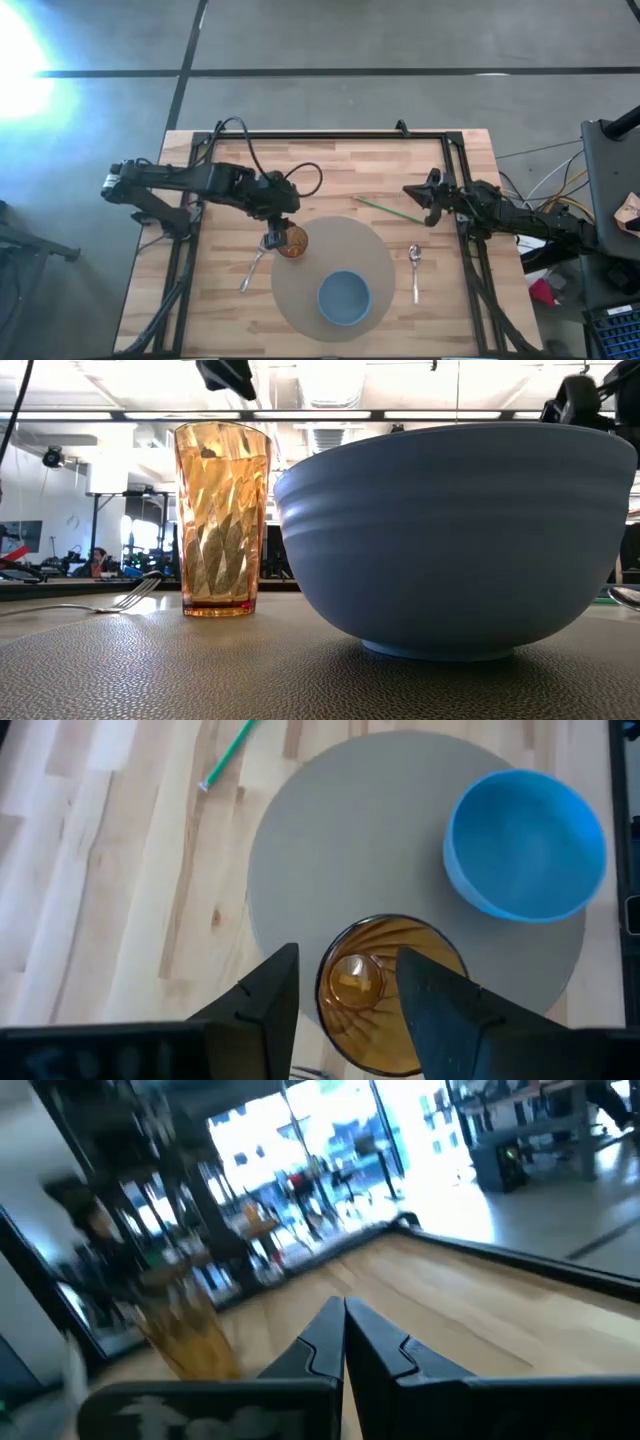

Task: Pick & Place Utensil
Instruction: Move the bowl to the center of the place mat

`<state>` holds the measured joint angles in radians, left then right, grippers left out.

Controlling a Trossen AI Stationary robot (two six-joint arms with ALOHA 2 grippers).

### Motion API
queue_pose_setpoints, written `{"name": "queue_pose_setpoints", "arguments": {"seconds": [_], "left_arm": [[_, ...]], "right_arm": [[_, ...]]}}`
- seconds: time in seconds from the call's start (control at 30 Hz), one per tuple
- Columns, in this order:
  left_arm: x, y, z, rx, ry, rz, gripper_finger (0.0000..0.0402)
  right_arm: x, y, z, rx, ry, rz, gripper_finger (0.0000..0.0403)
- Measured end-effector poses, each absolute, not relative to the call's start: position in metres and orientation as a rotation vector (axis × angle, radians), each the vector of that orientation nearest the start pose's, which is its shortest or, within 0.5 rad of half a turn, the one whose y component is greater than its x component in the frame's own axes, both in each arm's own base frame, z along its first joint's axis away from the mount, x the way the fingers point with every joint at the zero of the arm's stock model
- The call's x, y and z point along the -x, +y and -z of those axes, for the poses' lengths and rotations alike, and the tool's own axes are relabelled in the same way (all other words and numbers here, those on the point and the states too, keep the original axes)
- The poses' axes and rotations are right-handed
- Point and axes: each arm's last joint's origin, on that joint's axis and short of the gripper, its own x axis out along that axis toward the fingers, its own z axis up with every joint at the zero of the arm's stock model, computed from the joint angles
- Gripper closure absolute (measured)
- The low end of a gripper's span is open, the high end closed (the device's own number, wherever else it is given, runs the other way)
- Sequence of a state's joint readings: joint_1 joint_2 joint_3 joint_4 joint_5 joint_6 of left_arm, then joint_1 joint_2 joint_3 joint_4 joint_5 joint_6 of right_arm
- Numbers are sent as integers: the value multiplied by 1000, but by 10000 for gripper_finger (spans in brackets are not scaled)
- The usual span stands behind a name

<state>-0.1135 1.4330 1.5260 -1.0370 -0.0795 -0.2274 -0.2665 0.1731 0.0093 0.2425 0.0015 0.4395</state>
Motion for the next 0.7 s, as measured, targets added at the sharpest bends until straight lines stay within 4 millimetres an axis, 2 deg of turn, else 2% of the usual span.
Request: {"name": "queue_pose_setpoints", "arguments": {"seconds": [0.1, 0.2, 0.3, 0.4, 0.57, 0.7], "left_arm": [[-276, -30, -374, 109, 912, -63, 243], [-275, -34, -375, 95, 881, -41, 243], [-276, -43, -370, 80, 848, -4, 243], [-277, -53, -364, 60, 818, 37, 243], [-273, -66, -356, 55, 789, 81, 243], [-270, -77, -357, 53, 758, 123, 243]], "right_arm": [[-103, -27, -186, -482, -238, 190, 394], [-101, -24, -196, -482, -319, 53, 394], [-98, -20, -206, -505, -397, -66, 394], [-95, -19, -212, -528, -455, -110, 394], [-95, -18, -224, -544, -461, -143, 394], [-100, -15, -240, -506, -430, -171, 394]]}}
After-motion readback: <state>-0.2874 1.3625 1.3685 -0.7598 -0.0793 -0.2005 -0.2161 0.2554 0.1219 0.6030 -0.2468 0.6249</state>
